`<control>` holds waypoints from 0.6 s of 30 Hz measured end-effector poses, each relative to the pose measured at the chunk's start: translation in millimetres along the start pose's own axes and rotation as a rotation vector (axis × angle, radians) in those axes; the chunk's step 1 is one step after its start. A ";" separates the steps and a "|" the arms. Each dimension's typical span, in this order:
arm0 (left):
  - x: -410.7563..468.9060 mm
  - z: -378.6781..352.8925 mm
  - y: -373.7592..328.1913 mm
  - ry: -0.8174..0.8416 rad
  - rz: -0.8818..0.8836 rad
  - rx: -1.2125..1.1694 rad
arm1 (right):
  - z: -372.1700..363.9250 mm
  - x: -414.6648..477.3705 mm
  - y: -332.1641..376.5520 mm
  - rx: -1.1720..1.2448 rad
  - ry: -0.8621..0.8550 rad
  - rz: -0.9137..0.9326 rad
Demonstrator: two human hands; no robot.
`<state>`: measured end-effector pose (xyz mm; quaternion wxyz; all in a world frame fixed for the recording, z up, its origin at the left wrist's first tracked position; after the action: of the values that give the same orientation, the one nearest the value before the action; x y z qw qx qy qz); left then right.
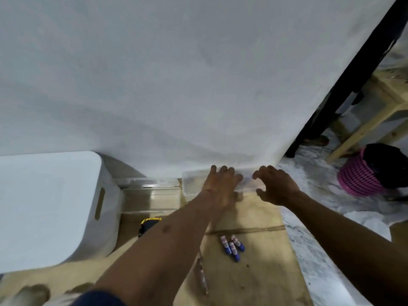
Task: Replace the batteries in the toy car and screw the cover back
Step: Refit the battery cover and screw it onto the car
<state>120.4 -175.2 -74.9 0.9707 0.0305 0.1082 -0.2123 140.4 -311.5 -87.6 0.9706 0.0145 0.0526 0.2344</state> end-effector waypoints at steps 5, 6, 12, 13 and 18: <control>-75.6 11.9 85.2 -0.068 0.292 -0.298 | 28.6 -18.6 66.3 0.122 -0.274 0.064; -94.3 9.4 101.4 -0.051 0.333 -0.325 | 30.3 -22.4 85.5 0.151 -0.281 0.089; -184.8 -45.8 163.4 0.086 0.549 -0.457 | -2.3 -45.7 188.9 0.215 -0.001 0.108; -194.2 -55.9 165.0 0.100 0.591 -0.525 | -12.3 -49.8 201.3 0.204 0.073 0.094; -225.4 -90.3 160.7 0.177 0.719 -0.711 | -45.0 -58.3 241.7 0.313 0.184 -0.092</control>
<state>-29.9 71.6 -110.5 0.9198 -0.2483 0.2383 0.1884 -25.7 -122.9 -114.1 0.9573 0.1414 0.1778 0.1788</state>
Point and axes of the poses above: each hand's wrist, its own x-axis towards the middle knuckle, its own z-axis out of the back of the hand, y = z × x, the point moved 8 cm from there along x, towards the middle knuckle, and after that the axes turned 3 degrees about z, right-handed, at the moved point
